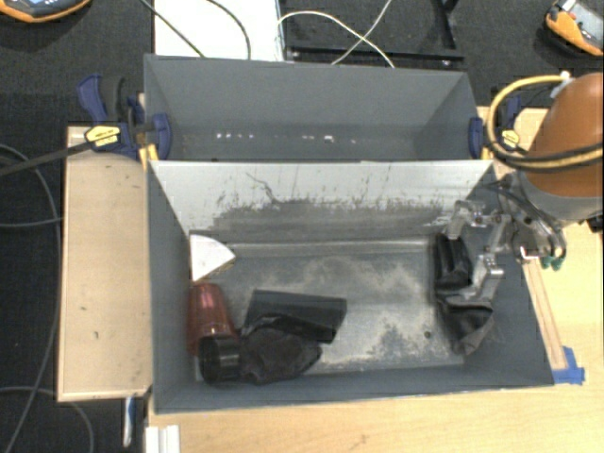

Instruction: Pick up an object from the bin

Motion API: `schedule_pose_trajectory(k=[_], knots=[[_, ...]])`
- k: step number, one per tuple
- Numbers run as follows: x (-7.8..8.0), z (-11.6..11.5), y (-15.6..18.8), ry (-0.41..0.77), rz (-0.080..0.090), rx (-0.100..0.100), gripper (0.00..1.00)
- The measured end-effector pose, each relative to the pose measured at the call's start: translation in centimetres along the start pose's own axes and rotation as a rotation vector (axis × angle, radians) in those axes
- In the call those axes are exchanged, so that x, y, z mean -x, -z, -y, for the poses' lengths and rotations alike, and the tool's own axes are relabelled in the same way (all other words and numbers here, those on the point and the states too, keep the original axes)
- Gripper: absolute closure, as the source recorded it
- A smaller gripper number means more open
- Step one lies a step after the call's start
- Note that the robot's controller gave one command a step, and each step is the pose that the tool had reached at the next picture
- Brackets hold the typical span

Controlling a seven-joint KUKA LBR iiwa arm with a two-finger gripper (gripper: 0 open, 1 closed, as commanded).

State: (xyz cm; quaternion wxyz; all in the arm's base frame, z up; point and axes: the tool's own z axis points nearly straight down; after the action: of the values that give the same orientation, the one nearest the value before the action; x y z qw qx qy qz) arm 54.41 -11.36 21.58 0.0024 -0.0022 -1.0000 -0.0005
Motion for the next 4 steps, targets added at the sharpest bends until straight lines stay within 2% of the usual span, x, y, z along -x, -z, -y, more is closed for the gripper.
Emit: schedule_pose_trajectory(k=[1, 2, 3, 4], knots=[[0.2, 0.0, 0.5, 0.006, 0.009, -0.002, 0.00], [-2.6, 0.6, -6.8, 0.765, 0.006, -0.002, 0.00], [-1.8, 1.3, -6.9, 0.375, 0.011, -0.001, 0.00], [1.1, 2.5, -8.4, 0.761, 0.011, -0.004, 0.00]])
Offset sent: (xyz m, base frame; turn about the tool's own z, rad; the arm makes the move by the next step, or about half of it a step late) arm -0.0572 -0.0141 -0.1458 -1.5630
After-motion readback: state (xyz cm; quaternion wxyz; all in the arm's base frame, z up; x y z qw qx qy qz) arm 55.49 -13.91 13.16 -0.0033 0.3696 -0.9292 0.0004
